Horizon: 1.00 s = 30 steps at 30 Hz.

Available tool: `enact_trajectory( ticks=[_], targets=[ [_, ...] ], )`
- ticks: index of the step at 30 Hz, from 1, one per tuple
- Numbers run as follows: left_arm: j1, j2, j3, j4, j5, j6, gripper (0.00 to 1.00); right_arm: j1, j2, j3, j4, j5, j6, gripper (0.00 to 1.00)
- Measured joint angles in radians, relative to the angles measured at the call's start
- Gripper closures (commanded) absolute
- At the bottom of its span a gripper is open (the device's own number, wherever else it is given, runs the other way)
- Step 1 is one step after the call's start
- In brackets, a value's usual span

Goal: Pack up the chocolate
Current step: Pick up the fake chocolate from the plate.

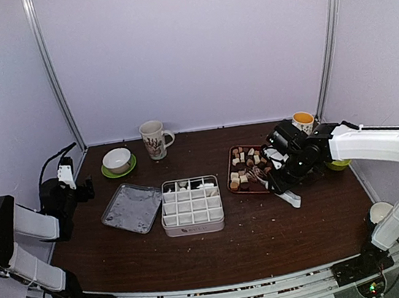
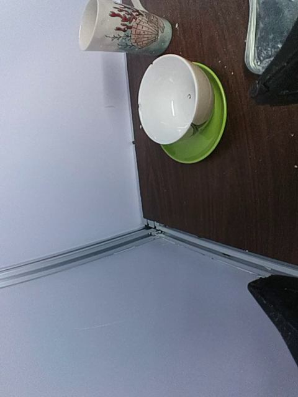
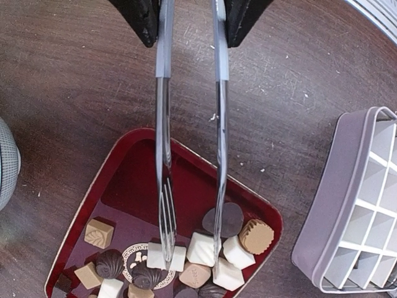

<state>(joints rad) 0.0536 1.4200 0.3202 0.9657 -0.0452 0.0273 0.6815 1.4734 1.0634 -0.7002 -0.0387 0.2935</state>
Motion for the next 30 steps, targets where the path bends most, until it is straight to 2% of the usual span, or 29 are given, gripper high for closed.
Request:
enact_trajectory(
  ticks=[21,30],
  targets=[
    [0.000,0.000,0.000,0.000,0.000,0.000,0.02,-0.032,0.148,0.066,0.014,0.074,0.013,0.62],
    [0.000,0.000,0.000,0.000,0.000,0.000,0.02,-0.032,0.183,0.101,0.018,0.073,0.010,0.58]
  ],
)
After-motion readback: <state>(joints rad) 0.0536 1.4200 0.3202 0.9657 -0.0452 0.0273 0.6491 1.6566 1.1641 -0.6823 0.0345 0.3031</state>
